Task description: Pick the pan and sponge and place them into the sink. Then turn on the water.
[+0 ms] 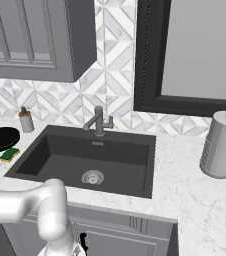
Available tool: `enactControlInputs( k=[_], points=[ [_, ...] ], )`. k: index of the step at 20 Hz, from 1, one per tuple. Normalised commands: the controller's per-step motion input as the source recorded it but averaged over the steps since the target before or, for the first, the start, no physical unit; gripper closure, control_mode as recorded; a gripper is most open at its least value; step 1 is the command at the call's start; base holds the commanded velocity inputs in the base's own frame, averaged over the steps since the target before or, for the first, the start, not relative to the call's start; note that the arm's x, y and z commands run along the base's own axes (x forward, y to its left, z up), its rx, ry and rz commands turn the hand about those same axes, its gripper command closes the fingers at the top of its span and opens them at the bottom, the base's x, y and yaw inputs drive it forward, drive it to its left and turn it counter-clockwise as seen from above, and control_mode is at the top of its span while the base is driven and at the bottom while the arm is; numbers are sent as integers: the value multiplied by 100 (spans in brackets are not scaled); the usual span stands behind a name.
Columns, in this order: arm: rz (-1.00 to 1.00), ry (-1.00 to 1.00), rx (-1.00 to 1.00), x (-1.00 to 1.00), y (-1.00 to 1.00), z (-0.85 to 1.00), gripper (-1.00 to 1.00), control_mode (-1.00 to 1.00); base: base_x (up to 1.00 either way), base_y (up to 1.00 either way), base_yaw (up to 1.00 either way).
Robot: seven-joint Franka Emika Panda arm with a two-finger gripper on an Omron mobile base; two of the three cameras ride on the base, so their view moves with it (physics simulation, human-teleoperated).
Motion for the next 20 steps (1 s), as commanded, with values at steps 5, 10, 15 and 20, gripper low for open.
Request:
enactControlInputs(
  k=[5, 10, 15, 20],
  points=[
    [0, -16, -2, 14, 0, -45, -100, -100, 0, 0, 0],
    [0, -19, -2, 1, 0, -42, 100, -100, 0, 0, 0],
    [0, -13, 0, -4, -19, -13, 100, -100, 0, 0, 0],
    [-4, -18, 0, -33, -70, 40, 100, -100, 0, 0, 0]
  ],
)
